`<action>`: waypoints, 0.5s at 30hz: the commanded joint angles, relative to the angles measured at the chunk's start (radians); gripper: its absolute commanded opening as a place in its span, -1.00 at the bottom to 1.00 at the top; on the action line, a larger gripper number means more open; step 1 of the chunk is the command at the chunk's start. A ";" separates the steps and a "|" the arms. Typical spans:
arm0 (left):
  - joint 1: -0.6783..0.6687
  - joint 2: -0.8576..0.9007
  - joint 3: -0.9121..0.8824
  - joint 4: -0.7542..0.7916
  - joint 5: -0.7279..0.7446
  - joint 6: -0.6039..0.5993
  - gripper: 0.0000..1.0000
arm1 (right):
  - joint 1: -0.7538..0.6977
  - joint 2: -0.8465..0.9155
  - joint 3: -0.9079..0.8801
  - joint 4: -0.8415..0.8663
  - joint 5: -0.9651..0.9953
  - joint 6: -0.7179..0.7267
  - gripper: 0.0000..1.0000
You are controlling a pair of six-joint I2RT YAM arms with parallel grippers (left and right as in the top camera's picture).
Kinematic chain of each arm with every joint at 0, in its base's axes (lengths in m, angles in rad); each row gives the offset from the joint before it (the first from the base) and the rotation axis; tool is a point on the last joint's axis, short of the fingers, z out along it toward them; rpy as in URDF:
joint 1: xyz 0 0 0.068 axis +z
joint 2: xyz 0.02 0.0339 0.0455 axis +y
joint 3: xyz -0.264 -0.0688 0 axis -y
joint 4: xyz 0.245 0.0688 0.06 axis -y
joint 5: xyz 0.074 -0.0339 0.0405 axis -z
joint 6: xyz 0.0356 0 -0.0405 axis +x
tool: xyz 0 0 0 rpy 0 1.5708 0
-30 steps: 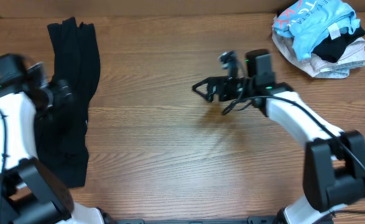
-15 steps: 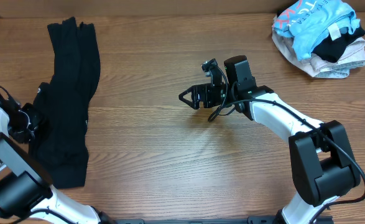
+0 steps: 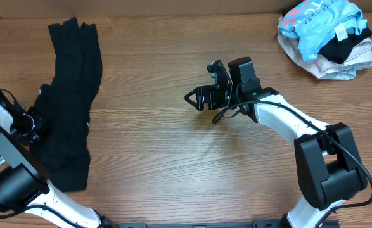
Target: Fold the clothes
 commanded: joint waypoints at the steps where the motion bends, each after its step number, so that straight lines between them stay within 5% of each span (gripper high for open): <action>1: -0.009 0.020 0.023 0.008 0.010 -0.032 -0.91 | 0.000 -0.002 0.021 0.003 0.016 0.001 0.82; 8: -0.016 0.020 0.049 0.005 0.084 -0.032 -0.91 | 0.000 -0.002 0.021 0.003 0.019 0.001 0.81; 15: -0.021 0.020 0.049 0.005 0.072 -0.027 -0.47 | 0.000 -0.002 0.021 0.003 0.019 0.001 0.81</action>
